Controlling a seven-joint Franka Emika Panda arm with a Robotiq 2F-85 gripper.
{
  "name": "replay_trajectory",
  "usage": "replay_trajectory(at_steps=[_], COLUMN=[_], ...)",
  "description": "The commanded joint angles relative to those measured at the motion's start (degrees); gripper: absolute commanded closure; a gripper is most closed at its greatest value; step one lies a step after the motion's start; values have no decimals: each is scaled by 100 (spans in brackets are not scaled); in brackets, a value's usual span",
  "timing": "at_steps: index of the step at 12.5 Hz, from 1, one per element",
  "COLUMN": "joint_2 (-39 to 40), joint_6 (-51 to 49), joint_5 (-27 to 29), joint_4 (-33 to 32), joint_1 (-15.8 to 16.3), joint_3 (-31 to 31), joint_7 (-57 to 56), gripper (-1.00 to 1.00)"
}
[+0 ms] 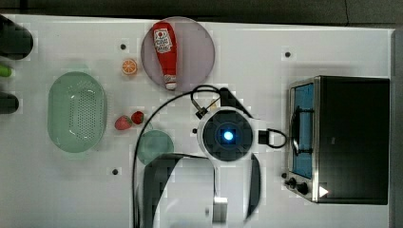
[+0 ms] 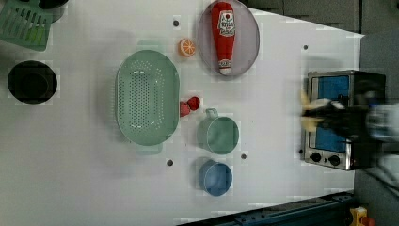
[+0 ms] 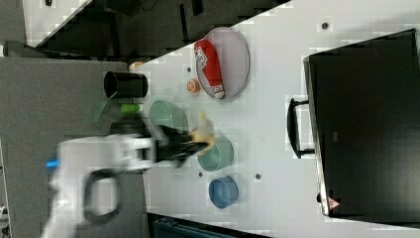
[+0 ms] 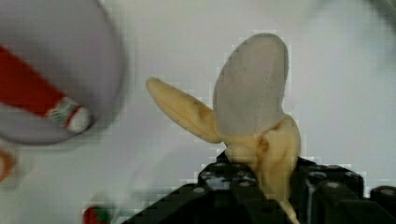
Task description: Pick banana from table and place on oven.
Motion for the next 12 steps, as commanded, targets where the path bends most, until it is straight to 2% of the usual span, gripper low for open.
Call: replay_trajectory(at_steps=[1, 3, 7, 12], joint_2=[-532, -574, -107, 610], joint_6=[-1438, -2195, -2270, -1986], joint_5=[-50, -52, -70, -76], joint_4=[906, 1539, 2143, 2400], joint_1=[9, -2, -145, -307], joint_3=[56, 51, -414, -1834], joint_7=[32, 32, -217, -2447], gripper=[47, 47, 47, 47])
